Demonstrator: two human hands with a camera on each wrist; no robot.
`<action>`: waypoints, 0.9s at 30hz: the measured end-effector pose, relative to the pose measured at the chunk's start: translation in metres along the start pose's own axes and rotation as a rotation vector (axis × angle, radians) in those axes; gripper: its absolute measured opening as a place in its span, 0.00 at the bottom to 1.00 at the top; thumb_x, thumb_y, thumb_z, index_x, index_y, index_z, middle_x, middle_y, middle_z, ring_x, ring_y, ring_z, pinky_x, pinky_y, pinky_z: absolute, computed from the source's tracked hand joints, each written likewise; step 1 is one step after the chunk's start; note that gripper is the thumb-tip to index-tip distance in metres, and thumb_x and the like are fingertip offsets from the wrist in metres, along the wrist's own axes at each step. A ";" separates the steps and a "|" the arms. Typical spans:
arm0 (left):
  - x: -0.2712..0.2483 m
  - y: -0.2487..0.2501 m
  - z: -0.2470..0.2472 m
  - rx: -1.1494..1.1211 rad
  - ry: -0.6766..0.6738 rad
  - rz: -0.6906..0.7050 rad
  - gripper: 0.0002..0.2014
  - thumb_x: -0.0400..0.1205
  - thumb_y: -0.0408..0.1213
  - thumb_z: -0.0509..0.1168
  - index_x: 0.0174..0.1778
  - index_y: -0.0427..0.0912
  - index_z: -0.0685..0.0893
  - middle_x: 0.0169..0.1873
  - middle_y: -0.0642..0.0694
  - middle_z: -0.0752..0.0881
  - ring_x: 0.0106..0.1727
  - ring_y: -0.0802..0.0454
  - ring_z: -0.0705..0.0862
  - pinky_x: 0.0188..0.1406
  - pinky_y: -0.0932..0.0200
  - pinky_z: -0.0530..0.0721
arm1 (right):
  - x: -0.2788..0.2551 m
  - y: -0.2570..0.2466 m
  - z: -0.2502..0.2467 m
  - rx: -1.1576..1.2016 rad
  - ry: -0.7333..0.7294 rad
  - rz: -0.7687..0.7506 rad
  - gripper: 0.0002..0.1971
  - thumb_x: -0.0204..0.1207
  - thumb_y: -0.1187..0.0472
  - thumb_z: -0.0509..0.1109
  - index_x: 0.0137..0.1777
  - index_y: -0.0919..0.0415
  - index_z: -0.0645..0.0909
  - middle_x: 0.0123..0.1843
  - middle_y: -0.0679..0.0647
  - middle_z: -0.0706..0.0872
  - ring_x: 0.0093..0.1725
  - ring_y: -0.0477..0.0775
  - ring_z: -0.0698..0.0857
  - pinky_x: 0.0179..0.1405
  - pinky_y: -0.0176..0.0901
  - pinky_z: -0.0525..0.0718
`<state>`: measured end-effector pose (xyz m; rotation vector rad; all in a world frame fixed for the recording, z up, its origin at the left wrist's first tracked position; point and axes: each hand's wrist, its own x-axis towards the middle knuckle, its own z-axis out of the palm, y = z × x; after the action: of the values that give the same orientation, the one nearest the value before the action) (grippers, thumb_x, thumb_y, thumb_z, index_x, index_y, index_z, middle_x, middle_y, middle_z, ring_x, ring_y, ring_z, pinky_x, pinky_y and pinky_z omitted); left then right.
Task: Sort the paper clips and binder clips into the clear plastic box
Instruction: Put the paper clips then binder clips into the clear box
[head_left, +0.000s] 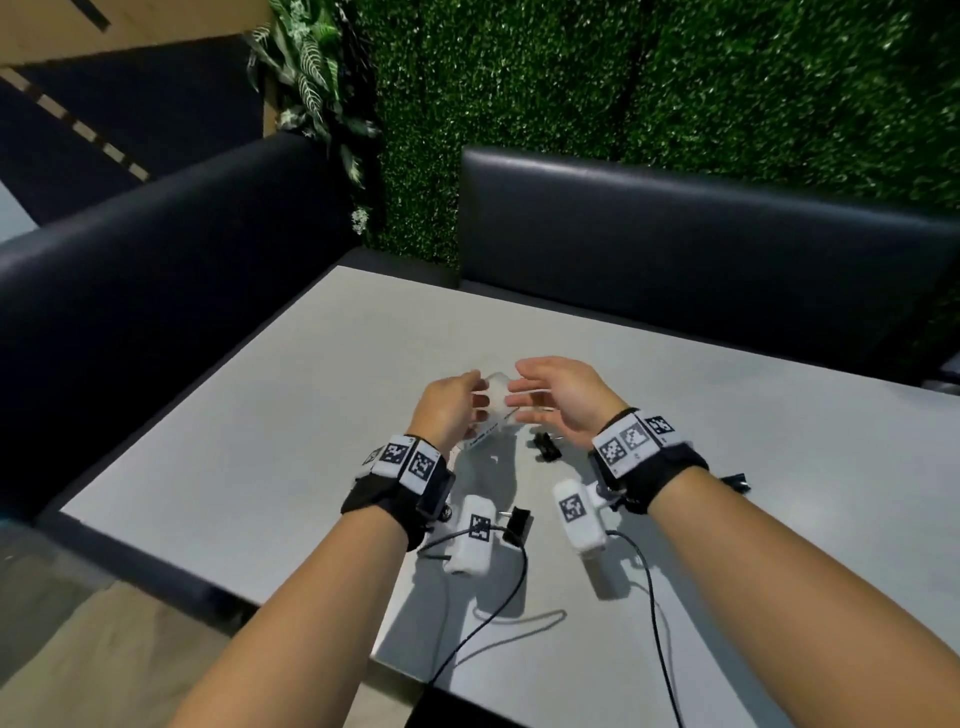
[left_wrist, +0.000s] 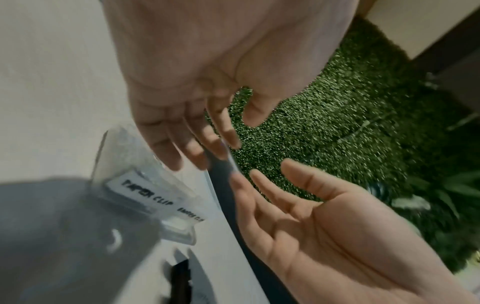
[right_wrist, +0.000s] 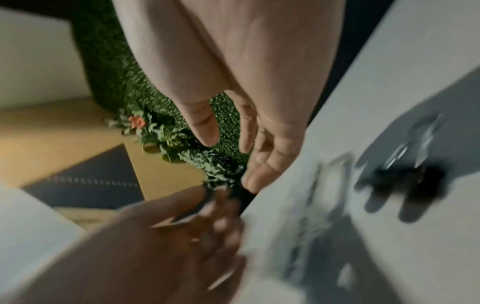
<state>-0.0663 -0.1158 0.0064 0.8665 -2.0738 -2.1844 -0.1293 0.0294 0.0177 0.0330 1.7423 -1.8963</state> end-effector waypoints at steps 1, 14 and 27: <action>-0.007 -0.004 0.000 0.117 -0.045 0.021 0.12 0.86 0.41 0.60 0.43 0.41 0.85 0.34 0.45 0.84 0.30 0.49 0.80 0.35 0.56 0.77 | -0.001 0.001 -0.010 -0.121 0.053 -0.034 0.08 0.84 0.63 0.66 0.58 0.66 0.81 0.51 0.67 0.85 0.41 0.58 0.87 0.36 0.46 0.86; -0.044 -0.047 0.031 1.444 -0.349 0.238 0.31 0.67 0.50 0.82 0.65 0.49 0.84 0.60 0.41 0.81 0.55 0.39 0.86 0.49 0.52 0.83 | 0.014 0.030 -0.027 -1.390 -0.083 -0.106 0.31 0.65 0.63 0.83 0.70 0.49 0.81 0.60 0.54 0.74 0.53 0.59 0.84 0.52 0.50 0.86; -0.002 0.021 0.011 0.797 -0.150 0.416 0.03 0.72 0.37 0.76 0.39 0.47 0.91 0.32 0.56 0.90 0.35 0.60 0.88 0.33 0.72 0.82 | 0.015 0.032 -0.053 -1.376 -0.030 -0.141 0.07 0.67 0.67 0.76 0.44 0.57 0.85 0.47 0.54 0.88 0.45 0.54 0.87 0.45 0.46 0.87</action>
<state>-0.0769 -0.1076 0.0264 0.2100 -2.9043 -1.2355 -0.1467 0.0727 -0.0254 -0.6185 2.6639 -0.4249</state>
